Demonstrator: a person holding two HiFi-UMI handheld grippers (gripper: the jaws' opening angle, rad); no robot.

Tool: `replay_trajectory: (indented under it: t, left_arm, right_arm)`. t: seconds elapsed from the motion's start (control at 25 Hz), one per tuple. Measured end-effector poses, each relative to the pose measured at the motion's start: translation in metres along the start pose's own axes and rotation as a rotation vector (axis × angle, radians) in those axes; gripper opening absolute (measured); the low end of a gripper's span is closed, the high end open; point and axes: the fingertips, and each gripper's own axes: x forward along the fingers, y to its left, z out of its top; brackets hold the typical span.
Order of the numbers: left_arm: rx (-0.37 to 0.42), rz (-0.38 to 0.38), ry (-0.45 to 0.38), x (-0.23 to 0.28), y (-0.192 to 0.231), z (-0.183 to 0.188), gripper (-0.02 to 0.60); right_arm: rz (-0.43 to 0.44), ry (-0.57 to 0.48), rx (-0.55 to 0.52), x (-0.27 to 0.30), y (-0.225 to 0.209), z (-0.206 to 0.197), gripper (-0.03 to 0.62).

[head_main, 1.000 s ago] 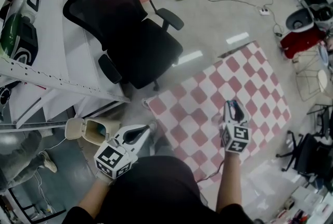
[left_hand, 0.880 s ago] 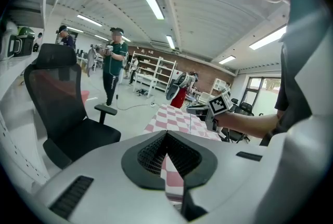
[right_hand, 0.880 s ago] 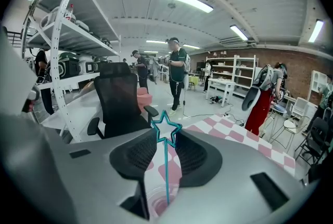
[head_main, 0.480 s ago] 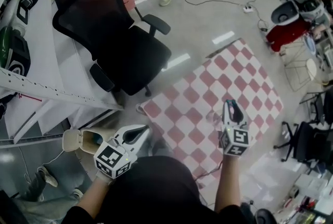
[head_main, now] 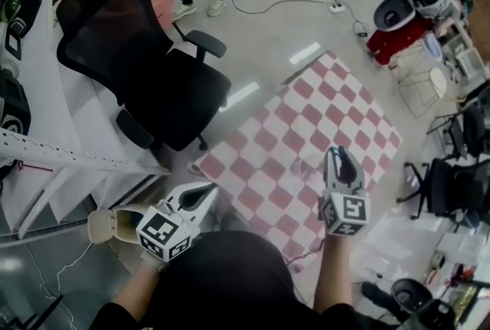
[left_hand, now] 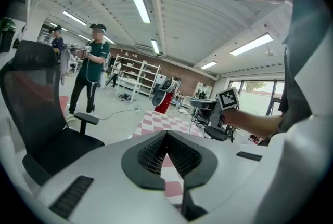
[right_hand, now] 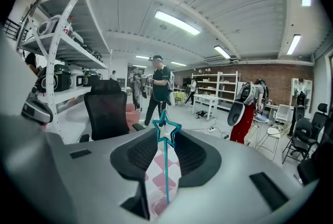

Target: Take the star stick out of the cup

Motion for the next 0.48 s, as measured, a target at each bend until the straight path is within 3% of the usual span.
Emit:
replay_trajectory:
  t: [0.24,0.48]
  left_arm:
    - [0.040,-0.096,-0.009,0.023,-0.011,0.016,0.040]
    - [0.086,-0.209,0.001,0.053,-0.030,0.029,0.040]
  right_arm:
    - [-0.047,-0.051,0.028,-0.036,-0.003,0.023,0.110]
    - [-0.084,-0.097,0.038,-0.070,-0.009,0.020,0.109]
